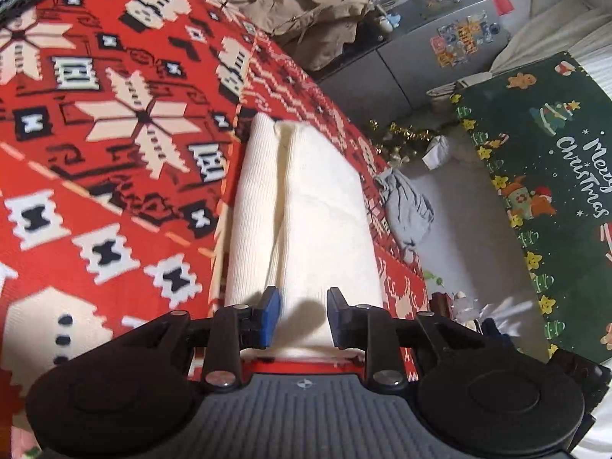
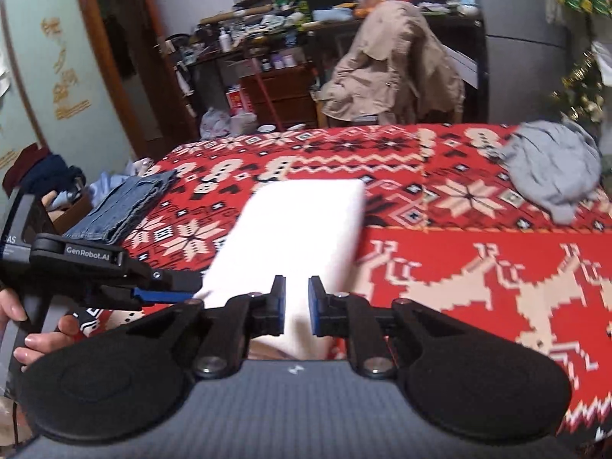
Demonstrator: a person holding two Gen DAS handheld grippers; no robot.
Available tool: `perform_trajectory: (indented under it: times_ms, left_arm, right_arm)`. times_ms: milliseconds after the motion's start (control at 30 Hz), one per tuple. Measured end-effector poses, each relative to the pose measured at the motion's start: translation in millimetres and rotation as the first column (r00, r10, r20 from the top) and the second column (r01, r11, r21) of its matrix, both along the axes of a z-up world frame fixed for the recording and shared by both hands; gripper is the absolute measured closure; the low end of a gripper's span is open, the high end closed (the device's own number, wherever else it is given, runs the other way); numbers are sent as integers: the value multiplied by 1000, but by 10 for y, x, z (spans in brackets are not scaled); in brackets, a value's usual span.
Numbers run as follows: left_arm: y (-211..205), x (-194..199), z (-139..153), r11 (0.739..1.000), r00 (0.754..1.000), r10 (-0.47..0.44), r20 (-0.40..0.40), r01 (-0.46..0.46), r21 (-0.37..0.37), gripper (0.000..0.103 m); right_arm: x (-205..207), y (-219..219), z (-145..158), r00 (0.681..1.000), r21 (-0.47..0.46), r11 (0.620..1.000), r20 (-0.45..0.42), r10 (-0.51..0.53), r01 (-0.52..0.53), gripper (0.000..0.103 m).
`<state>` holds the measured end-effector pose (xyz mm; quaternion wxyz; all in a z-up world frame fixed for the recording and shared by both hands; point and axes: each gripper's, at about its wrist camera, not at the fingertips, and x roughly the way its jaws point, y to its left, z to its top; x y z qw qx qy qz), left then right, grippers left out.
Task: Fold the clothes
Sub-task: 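Fold the lifted vest edge over onto the vest with the right gripper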
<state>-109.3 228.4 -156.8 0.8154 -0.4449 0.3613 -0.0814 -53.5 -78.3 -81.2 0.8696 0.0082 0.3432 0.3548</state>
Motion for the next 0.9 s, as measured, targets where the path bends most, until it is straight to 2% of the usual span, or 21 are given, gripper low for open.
perform_trajectory:
  times_ms: [100,200,267,367,467,533,600,700,733,767,833,900]
  left_arm:
    - [0,-64,7,1000,1000,8,-13,-8,-13,74]
    - [17,-139,31,999,1000,26,-17,-26,-20,73]
    - [23,-165,24,999,999,28,-23,-29,-23,71]
    - [22,-168,-2,999,999,28,-37,-29,-28,70]
    - [9,-139,-28,998,998,44,-44,-45,-39,71]
    - [-29,-123,26,999,998,54,-32,-54,-5,87]
    - [-69,-109,96,998,998,56,-14,-56,31,93]
    - [-97,-111,203,994,996,81,25,-83,69,95]
    - [-100,-116,249,991,995,95,38,-98,86,96]
    - [-101,-131,308,988,993,106,54,-111,103,96]
    - [-111,-181,437,983,989,115,96,-128,133,96]
    - [-125,-238,548,975,985,119,125,-140,173,96]
  right_arm:
    - [6,-119,-64,999,38,999,-41,-7,9,86]
    - [-84,-92,-131,999,-9,1000,-17,28,-28,85]
    - [-147,-70,-175,999,-42,998,-1,53,-53,79]
    - [-275,84,-254,992,-151,983,59,111,-101,72]
    - [-365,284,-319,981,-249,963,133,142,-105,64]
    - [-406,411,-360,971,-302,948,176,160,-101,63]
    - [-422,530,-401,962,-342,935,212,175,-95,63]
    - [-415,639,-437,952,-382,921,246,183,-78,63]
    - [-429,666,-440,946,-398,914,261,193,-77,66]
    - [-440,688,-437,940,-410,909,275,202,-75,82]
    - [-466,715,-407,930,-409,909,300,213,-76,89]
    - [-495,735,-362,922,-394,915,317,223,-86,90]
